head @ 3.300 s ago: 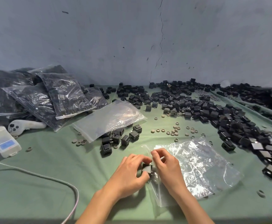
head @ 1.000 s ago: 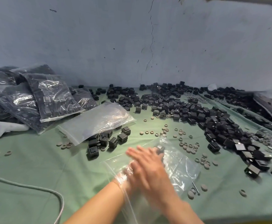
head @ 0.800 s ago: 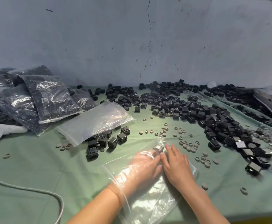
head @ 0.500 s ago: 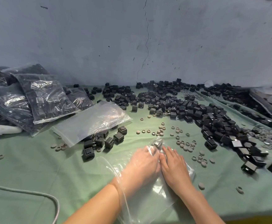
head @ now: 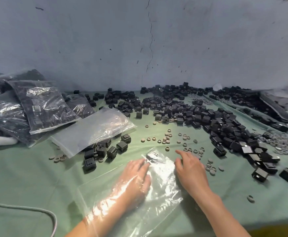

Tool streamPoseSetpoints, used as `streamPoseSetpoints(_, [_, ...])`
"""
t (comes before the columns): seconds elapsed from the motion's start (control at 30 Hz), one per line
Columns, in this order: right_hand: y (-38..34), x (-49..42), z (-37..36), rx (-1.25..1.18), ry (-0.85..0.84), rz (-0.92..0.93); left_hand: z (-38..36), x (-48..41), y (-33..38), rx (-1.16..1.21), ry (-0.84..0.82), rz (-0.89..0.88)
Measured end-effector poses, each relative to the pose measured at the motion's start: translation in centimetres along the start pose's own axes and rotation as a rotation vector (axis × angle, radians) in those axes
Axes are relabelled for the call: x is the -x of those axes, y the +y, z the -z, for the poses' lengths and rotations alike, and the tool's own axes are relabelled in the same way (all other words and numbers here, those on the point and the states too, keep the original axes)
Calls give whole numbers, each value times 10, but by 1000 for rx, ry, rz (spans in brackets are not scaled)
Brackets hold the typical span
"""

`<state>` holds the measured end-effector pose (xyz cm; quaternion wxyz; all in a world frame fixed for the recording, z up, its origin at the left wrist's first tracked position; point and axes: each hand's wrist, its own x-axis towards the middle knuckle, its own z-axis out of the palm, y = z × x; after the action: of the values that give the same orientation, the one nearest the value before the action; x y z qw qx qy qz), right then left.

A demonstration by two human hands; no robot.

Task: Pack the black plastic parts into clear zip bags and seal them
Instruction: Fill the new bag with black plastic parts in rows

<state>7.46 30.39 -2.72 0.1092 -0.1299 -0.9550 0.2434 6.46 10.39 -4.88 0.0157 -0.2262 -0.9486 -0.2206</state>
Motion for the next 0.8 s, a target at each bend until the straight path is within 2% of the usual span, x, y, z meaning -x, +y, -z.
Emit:
streamPoseSetpoints(0.13, [18, 25, 3, -2, -40, 46, 9, -10, -19, -34, -30, 62])
streamPoseSetpoints(0.23, [47, 55, 0, 180, -175, 65, 22, -17, -27, 4, -115, 75])
streamPoseSetpoints(0.3, [57, 54, 0, 252, -211, 58, 27, -11, -21, -28, -69, 61])
streamPoseSetpoints(0.37, [55, 40, -2, 270, -204, 39, 31, -5, -13, -66, 5, 45])
streamPoseSetpoints(0.5, [44, -3, -8, 305, -145, 45, 41, -5, -5, -85, -12, 78])
streamPoseSetpoints(0.73, [32, -70, -12, 348, -119, 61, 57, -1, -1, -207, -103, -4])
streamPoseSetpoints(0.8, [30, -79, -8, 286, -94, 48, 56, 0, -1, -191, -110, 12])
